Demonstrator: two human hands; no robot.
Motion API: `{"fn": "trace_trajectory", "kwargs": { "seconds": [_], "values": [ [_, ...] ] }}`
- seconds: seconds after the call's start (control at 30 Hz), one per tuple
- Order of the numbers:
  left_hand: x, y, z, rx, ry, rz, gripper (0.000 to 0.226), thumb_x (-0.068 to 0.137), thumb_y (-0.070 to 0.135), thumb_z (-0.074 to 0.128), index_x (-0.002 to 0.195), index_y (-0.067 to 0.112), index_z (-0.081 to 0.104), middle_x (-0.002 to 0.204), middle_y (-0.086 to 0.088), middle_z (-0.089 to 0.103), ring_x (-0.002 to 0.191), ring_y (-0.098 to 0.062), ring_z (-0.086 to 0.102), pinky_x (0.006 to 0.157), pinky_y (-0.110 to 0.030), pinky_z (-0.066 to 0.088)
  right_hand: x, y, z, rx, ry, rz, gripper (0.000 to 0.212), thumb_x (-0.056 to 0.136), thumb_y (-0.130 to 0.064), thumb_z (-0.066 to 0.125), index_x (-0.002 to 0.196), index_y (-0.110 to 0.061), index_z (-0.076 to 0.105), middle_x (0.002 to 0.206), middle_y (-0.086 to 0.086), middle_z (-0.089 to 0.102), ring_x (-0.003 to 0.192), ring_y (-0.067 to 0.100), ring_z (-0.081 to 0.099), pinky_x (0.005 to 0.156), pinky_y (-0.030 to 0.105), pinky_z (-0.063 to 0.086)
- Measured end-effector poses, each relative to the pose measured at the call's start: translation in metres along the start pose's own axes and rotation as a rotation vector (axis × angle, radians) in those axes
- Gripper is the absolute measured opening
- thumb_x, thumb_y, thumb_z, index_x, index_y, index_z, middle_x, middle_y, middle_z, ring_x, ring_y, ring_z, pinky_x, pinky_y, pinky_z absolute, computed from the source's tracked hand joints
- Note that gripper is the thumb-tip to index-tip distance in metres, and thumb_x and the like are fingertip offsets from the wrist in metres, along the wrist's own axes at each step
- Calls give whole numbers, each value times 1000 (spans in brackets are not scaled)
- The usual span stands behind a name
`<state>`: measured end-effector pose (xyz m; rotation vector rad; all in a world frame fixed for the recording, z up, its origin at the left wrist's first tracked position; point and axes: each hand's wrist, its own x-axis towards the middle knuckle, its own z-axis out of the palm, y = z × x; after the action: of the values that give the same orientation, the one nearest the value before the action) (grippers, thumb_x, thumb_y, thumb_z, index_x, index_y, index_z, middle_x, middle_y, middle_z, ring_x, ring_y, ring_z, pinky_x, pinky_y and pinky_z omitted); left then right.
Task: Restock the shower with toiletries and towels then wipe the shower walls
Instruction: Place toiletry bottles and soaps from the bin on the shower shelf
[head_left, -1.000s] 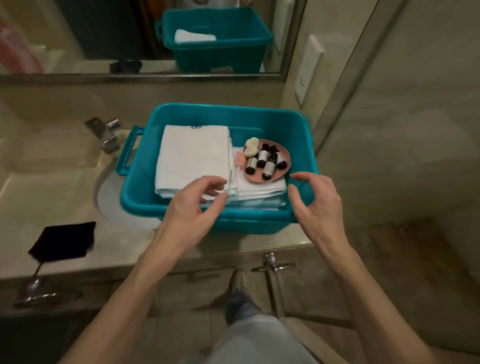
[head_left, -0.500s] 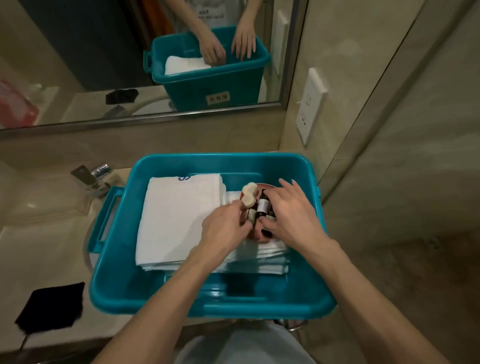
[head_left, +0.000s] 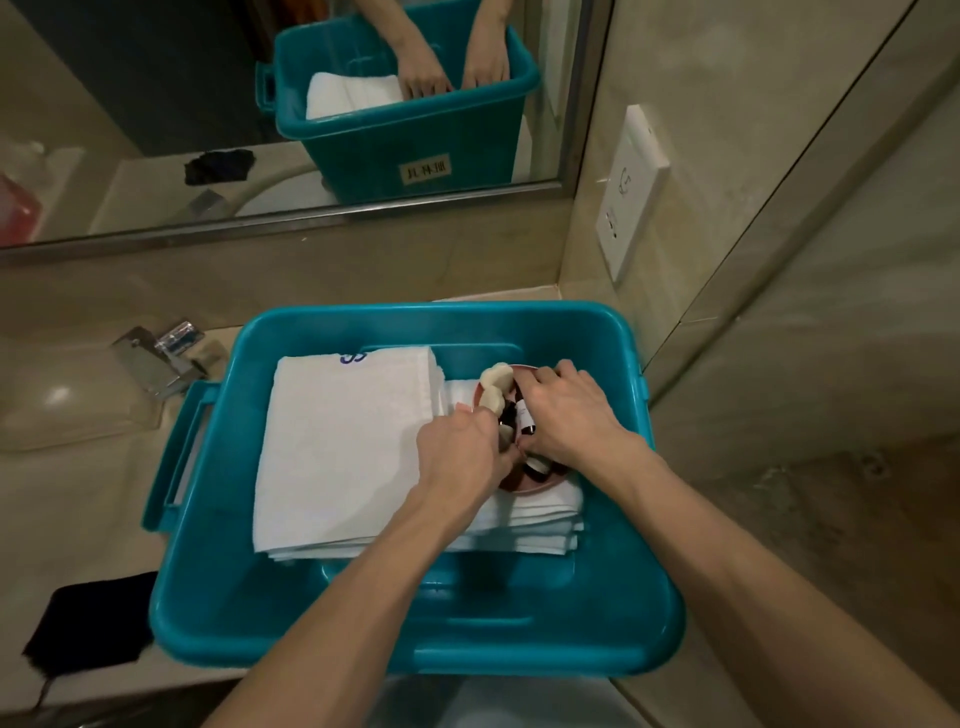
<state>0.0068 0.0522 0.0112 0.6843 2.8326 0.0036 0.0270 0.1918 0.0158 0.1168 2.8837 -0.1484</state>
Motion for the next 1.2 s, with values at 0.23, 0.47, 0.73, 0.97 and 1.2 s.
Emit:
{"fn": "trace_trajectory", "kwargs": {
  "seconds": [0.23, 0.47, 0.73, 0.97, 1.2],
  "values": [
    [4, -4, -16, -138, -135, -131, 54, 78, 67, 60, 94, 15, 61, 90, -4, 68, 80, -26, 62, 60, -30, 40, 14, 0, -3, -17, -21, 0, 59, 78, -40, 72, 127, -14, 54, 122, 7, 60, 113, 30, 47, 95, 40, 38],
    [-11, -35, -37, -735, -361, -196, 40, 76, 52, 65, 62, 18, 49, 58, 2, 46, 57, -17, 44, 59, -29, 33, 14, 2, -9, 234, 44, 89, 37, 84, -32, 70, 120, -23, 64, 102, 4, 68, 102, 26, 50, 85, 37, 41],
    [-40, -83, -55, -1368, -359, -223, 24, 87, 26, 77, 100, 9, 66, 96, -10, 78, 91, -20, 75, 84, -32, 58, -10, -1, -30, 684, 129, 201, 29, 81, -25, 76, 110, -29, 71, 99, -9, 72, 90, 8, 67, 80, 27, 55],
    [-48, -110, -54, -1608, -428, -145, 57, 77, 19, 80, 131, 15, 61, 102, -11, 77, 107, -31, 72, 99, -43, 54, -58, -44, -49, 1619, 122, 319, 25, 85, -10, 77, 109, -13, 75, 107, 13, 75, 91, 20, 72, 98, 49, 55],
    [-58, -122, -61, -1576, -462, 54, 41, 84, 5, 77, 122, 12, 63, 108, -20, 74, 102, -36, 72, 99, -46, 55, -104, -105, -55, 2021, 290, 513, 23, 90, -7, 69, 112, -1, 72, 103, 19, 71, 85, 23, 67, 81, 40, 58]
  ]
}}
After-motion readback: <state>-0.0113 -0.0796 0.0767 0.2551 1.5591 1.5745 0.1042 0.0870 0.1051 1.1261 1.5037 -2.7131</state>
